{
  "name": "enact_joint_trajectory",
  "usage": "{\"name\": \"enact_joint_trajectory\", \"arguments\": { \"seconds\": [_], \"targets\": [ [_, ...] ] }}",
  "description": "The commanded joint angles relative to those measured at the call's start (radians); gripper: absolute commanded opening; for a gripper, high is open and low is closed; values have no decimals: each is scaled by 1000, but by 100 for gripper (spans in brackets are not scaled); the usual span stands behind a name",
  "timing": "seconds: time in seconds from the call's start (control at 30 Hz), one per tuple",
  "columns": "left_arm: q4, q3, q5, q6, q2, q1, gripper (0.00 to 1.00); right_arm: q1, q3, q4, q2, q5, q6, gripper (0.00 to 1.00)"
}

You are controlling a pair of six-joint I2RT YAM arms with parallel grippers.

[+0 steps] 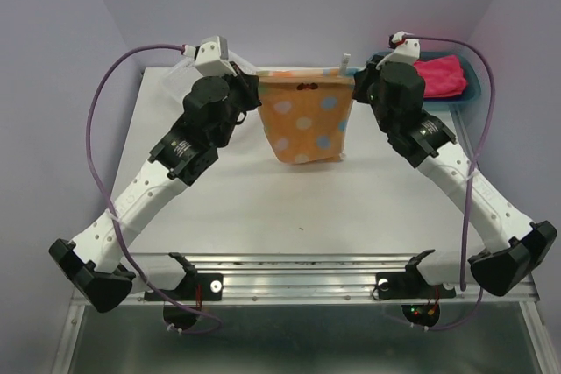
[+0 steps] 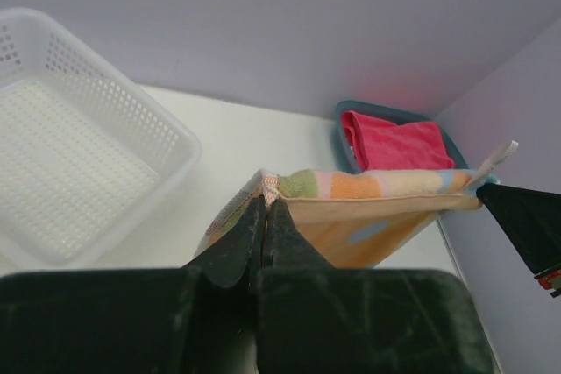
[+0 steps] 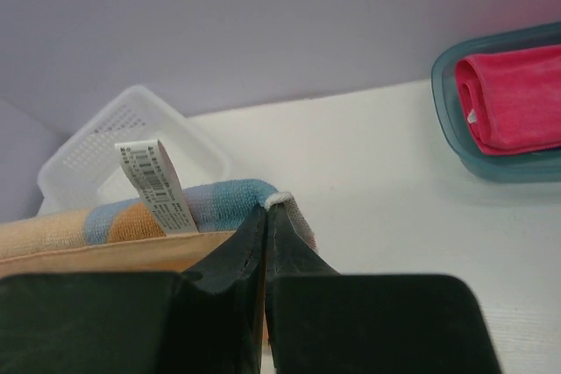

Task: Fold and stack the towels
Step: Flatten out the crumpled towel

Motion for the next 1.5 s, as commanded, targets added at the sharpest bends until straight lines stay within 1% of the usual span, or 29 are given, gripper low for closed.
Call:
{"name": "enact_joint_trajectory", "arguments": {
  "seconds": [0.0,0.07,0.13,0.23,0.33,0.37,0.43,0.5,0.63,0.8,0.87,0.9,0.97,1.0,1.07,1.1,1.13,1.17,1.2,1.23,1.27,1.3,1.33,1.37,1.4,1.47],
  "targets": [
    [83,119,20,98,-35,16,0,-21,120,22,-46,-46,-26,1],
    [85,125,54,108,-63,16,0,-21,96,12,-104,-93,1,1],
    [89,122,112,105,-101,16,0,-21,79,0,-173,-122,32,1],
    [91,120,217,92,-153,16,0,-21,65,-18,-245,-214,58,1],
    [97,114,312,75,-201,16,0,-21,83,-50,-322,-332,98,1],
    [97,113,358,67,-212,16,0,-20,91,-60,-349,-398,104,1],
    [98,113,413,46,-244,16,0,-21,117,-86,-371,-458,120,1],
    [100,113,500,27,-267,16,0,-21,134,-103,-397,-539,143,1],
    [100,122,538,-2,-305,14,0,-21,140,-107,-449,-609,175,1],
    [100,107,547,-11,-314,16,0,-21,116,-110,-492,-561,189,1],
    [103,96,525,-10,-311,14,0,-21,98,-103,-492,-517,186,1],
    [109,81,493,-7,-311,14,0,-21,79,-97,-489,-511,181,1],
    [112,64,449,-1,-293,14,0,-20,61,-86,-466,-410,167,1],
    [114,47,389,4,-269,16,0,-21,32,-75,-454,-382,163,1],
    [121,24,337,7,-236,16,0,-21,1,-45,-432,-313,146,1],
    [152,2,286,15,-194,16,0,-20,-16,-34,-400,-223,140,1],
    [161,-8,265,19,-169,19,0,-19,-34,-23,-385,-174,137,1],
    [167,-15,249,22,-141,29,0,-19,-79,6,-365,-125,123,1],
    [181,-30,234,19,-80,43,0,-21,-100,43,-328,-30,118,1],
    [193,-39,237,15,-46,60,0,-21,-126,43,-302,9,109,1],
    [207,-50,248,12,-13,78,0,-23,-168,87,-278,50,95,1],
    [259,-76,284,7,61,132,0,-24,-189,110,-253,102,89,1],
    [294,-91,307,3,99,155,0,-35,-205,167,-192,109,80,1],
    [324,-97,333,-5,142,184,0,-53,-214,184,-158,100,78,1],
    [365,-88,391,-14,228,227,0,-111,-212,198,-117,39,92,1],
    [387,-55,433,-14,319,259,0,-188,-203,241,6,-55,107,1]
  ]
}}
